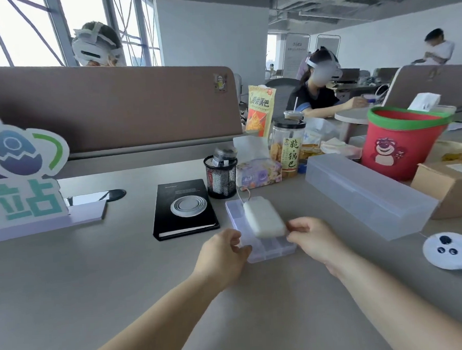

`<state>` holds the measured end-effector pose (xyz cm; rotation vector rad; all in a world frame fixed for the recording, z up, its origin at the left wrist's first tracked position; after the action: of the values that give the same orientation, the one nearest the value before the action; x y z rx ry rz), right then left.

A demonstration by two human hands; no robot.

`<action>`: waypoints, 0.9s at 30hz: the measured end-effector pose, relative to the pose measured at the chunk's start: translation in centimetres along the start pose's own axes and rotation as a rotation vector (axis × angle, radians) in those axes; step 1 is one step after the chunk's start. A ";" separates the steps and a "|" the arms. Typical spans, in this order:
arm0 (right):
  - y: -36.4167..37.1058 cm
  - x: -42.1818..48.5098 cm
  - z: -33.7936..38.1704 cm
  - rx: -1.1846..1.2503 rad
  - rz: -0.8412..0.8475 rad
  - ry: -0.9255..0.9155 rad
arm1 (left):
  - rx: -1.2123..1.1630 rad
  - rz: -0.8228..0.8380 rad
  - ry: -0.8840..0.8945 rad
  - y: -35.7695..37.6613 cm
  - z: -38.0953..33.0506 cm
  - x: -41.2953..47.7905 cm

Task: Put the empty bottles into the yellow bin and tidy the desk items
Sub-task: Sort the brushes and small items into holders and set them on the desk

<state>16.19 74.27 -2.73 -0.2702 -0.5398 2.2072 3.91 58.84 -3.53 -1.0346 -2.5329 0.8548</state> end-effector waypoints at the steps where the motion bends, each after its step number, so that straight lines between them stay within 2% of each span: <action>1: -0.2 0.4 0.4 -0.042 -0.042 -0.003 | 0.091 0.021 0.055 -0.6 -0.1 0.2; 3: -0.4 1.2 1.5 -0.111 -0.093 -0.021 | 0.302 0.051 0.195 -1.9 -0.2 0.9; 6: 0.7 2.0 2.9 -0.278 0.003 -0.032 | 0.592 0.128 0.379 -3.0 -0.2 2.2; 10: 2.0 2.6 3.9 -0.620 0.034 -0.045 | 0.710 0.169 0.469 -2.8 -0.3 3.0; 12: 2.0 2.9 3.9 -0.661 0.040 -0.035 | 0.743 0.157 0.490 -2.6 -0.5 3.2; 18: 0.1 4.1 2.7 -0.490 0.097 -0.088 | 0.704 0.043 0.444 -0.5 -2.3 3.6; 21: -1.7 4.3 1.9 -0.451 0.112 -0.055 | 0.812 -0.030 0.448 2.0 -4.2 3.8; 25: -4.1 4.2 0.8 -0.717 0.069 0.043 | 0.946 -0.097 0.436 4.1 -6.2 5.0; 27: -4.6 4.1 0.3 -0.750 0.038 0.075 | 0.957 -0.110 0.438 4.1 -6.6 5.9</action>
<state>16.67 79.94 -0.38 -0.7496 -1.3138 1.9325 5.01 68.11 -0.67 -0.6389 -1.4902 1.3974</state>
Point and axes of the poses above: each hand's wrist, its own x-axis towards the middle knuckle, its own y-axis out of the palm, z = x × y, the point moved 2 cm from there along x, towards the middle knuckle, and after that the axes turned 2 degrees about -x, right-handed, at the moved point
